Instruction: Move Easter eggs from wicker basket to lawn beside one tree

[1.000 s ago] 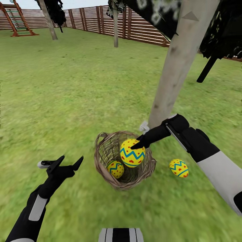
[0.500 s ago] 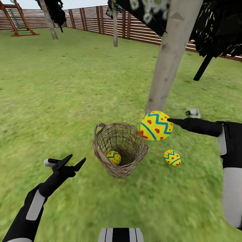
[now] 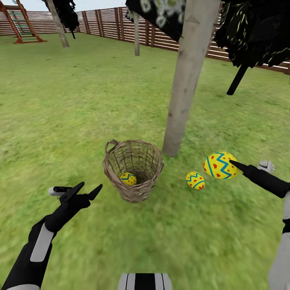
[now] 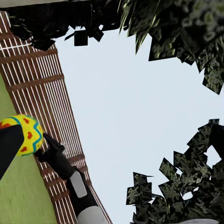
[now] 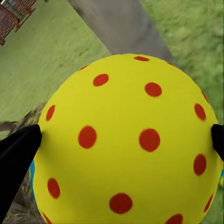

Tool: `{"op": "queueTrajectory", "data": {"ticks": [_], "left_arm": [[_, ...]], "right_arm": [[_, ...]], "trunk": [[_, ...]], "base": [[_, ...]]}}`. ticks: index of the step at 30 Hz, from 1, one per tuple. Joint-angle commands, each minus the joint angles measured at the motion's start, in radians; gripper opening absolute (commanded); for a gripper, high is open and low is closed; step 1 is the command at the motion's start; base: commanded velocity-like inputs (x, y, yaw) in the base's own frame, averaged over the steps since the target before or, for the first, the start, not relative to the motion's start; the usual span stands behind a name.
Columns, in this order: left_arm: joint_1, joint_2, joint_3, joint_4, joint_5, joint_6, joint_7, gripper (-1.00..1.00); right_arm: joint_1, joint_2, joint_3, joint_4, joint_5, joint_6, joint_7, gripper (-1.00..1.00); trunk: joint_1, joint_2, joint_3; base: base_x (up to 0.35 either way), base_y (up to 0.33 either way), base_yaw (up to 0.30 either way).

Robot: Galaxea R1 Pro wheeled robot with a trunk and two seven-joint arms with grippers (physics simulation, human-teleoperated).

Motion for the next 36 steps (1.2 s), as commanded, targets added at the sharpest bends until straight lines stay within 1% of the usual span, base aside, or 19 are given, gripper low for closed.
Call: {"op": "queueTrajectory", "data": {"ticks": [1, 3, 5, 6, 7, 9, 10, 12, 16, 18, 20, 23, 24, 26, 28, 31, 34, 35, 36], "left_arm": [[0.000, -0.023, -0.003, 0.011, -0.005, 0.002, 0.006, 1.00], [0.000, -0.051, -0.004, 0.015, -0.008, -0.031, 0.008, 1.00], [0.000, -0.065, -0.009, 0.017, -0.009, -0.045, 0.009, 1.00], [0.000, -0.071, -0.028, 0.017, -0.012, -0.048, 0.009, 1.00], [0.000, -0.075, -0.056, 0.017, -0.013, -0.060, 0.009, 1.00], [0.000, -0.077, -0.083, 0.017, -0.013, -0.079, 0.009, 1.00], [0.000, -0.077, -0.089, 0.017, -0.012, -0.086, 0.009, 1.00], [0.001, -0.078, -0.095, 0.017, -0.011, -0.100, 0.009, 1.00], [0.001, -0.079, -0.097, 0.017, -0.011, -0.104, 0.009, 1.00], [0.001, -0.079, -0.108, 0.017, -0.010, -0.104, 0.009, 1.00], [0.001, -0.080, -0.111, 0.017, -0.010, -0.105, 0.009, 1.00], [0.001, -0.108, -0.113, 0.017, -0.012, -0.105, 0.009, 1.00], [0.001, -0.115, -0.120, 0.017, -0.012, -0.105, 0.010, 1.00], [0.001, -0.124, -0.179, 0.017, -0.013, -0.106, 0.010, 1.00], [0.001, -0.128, -0.224, 0.017, -0.014, -0.106, 0.010, 1.00], [0.001, -0.130, -0.259, 0.018, -0.013, -0.110, 0.012, 1.00], [0.001, -0.130, -0.287, 0.026, -0.010, -0.201, 0.012, 1.00], [0.001, -0.130, -0.306, 0.040, -0.008, -0.220, 0.012, 1.00], [0.001, -0.130, -0.316, 0.047, -0.008, -0.226, 0.012, 1.00]], "right_arm": [[0.000, 0.031, 0.005, -0.003, -0.005, 0.004, -0.096, -1.00], [0.000, 0.053, 0.018, -0.008, -0.006, -0.030, -0.164, -1.00], [0.001, 0.063, 0.035, -0.007, -0.007, -0.059, -0.196, -1.00], [0.001, 0.072, 0.045, -0.007, -0.006, -0.067, -0.218, -1.00], [0.001, 0.079, 0.049, -0.007, -0.005, -0.070, -0.239, -1.00], [0.001, 0.082, 0.051, -0.003, -0.006, -0.072, -0.249, -1.00], [0.000, 0.083, 0.051, -0.002, -0.007, -0.073, -0.251, -1.00], [0.001, 0.083, 0.051, -0.001, -0.008, -0.074, -0.251, -1.00], [0.002, 0.083, 0.052, 0.005, -0.010, -0.074, -0.251, -1.00], [0.003, 0.083, 0.052, 0.011, -0.010, -0.074, -0.251, -1.00], [0.003, 0.083, 0.052, 0.017, -0.010, -0.074, -0.251, -1.00], [0.003, 0.083, 0.052, 0.024, -0.010, -0.075, -0.251, -1.00], [0.003, 0.083, 0.052, 0.032, -0.009, -0.075, -0.251, -1.00], [0.003, 0.083, 0.052, 0.043, -0.008, -0.076, -0.251, -1.00], [0.003, 0.083, 0.052, 0.047, -0.010, -0.100, -0.251, -1.00], [0.003, 0.083, 0.052, 0.052, -0.012, -0.140, -0.251, -1.00], [0.003, 0.083, 0.051, 0.065, -0.012, -0.148, -0.251, -1.00], [0.003, 0.083, 0.051, 0.066, -0.011, -0.148, -0.251, -1.00], [0.003, 0.083, 0.051, 0.066, -0.011, -0.149, -0.251, -1.00]], "trunk": [[0.000, 0.000, -0.001], [0.000, 0.000, -0.001], [0.000, 0.000, -0.001], [0.000, 0.000, -0.001], [0.000, 0.000, -0.001], [0.000, 0.000, 0.000], [0.000, 0.000, 0.001], [0.000, 0.000, 0.004], [0.000, 0.000, 0.009], [0.000, 0.000, 0.011], [0.000, 0.000, 0.014], [0.000, 0.000, 0.018], [0.000, 0.000, 0.019], [0.000, 0.000, 0.022], [0.000, 0.000, 0.025], [0.000, 0.000, 0.029], [0.000, 0.000, 0.030], [0.000, 0.000, 0.030], [0.000, 0.000, 0.030]], "base": [[0.094, -0.319, 0.000], [0.192, -0.283, 0.000], [0.258, -0.244, 0.000], [0.283, -0.218, 0.000], [0.294, -0.202, 0.000], [0.290, -0.166, -0.016], [0.156, -0.073, -0.118], [0.048, -0.023, -0.185], [0.007, -0.003, -0.211], [0.009, -0.007, -0.216], [0.116, -0.111, -0.216], [0.208, -0.223, -0.216], [0.222, -0.242, -0.216], [0.225, -0.246, -0.216], [0.227, -0.247, -0.216], [0.168, -0.183, -0.216], [0.023, -0.027, -0.082], [0.004, -0.122, -0.015], [0.002, -0.212, -0.008]]}}
